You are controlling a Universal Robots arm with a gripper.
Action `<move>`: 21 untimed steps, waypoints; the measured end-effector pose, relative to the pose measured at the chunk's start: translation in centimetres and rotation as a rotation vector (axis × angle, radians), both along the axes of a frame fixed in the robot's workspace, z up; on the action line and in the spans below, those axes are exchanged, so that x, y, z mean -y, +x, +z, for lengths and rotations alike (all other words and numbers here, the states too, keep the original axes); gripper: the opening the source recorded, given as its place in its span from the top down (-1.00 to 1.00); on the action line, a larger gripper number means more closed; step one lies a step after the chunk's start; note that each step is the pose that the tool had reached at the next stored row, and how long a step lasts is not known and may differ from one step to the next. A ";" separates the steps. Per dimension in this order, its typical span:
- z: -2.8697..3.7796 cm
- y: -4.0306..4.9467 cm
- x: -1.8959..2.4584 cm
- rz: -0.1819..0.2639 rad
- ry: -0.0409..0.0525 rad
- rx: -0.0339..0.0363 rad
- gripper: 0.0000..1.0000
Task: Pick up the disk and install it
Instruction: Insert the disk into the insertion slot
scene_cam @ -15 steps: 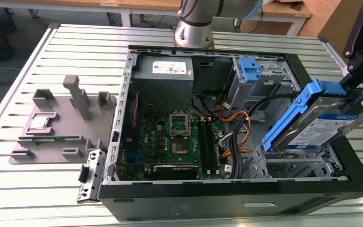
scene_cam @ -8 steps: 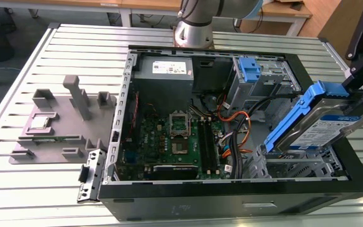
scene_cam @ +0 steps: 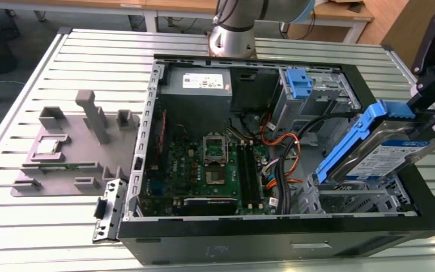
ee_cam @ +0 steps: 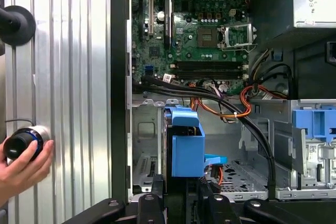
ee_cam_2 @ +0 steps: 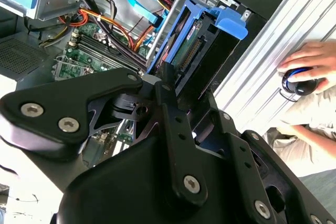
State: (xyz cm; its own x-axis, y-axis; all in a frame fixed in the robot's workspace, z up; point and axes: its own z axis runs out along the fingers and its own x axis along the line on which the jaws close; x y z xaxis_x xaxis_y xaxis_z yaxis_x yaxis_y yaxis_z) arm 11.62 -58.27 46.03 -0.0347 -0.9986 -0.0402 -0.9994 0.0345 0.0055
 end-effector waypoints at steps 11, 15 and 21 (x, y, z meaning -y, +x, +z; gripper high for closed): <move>-0.51 -0.01 0.00 0.006 0.0029 0.0060 0.30; -0.66 -0.02 0.00 0.009 0.0048 0.0110 0.30; -0.69 -0.23 0.01 0.009 0.0053 0.0136 0.30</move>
State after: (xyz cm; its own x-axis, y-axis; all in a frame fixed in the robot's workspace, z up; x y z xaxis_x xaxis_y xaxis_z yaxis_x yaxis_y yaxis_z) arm 11.39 -58.28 45.34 -0.0252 -0.9986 -0.0459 -0.9996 0.0256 -0.0079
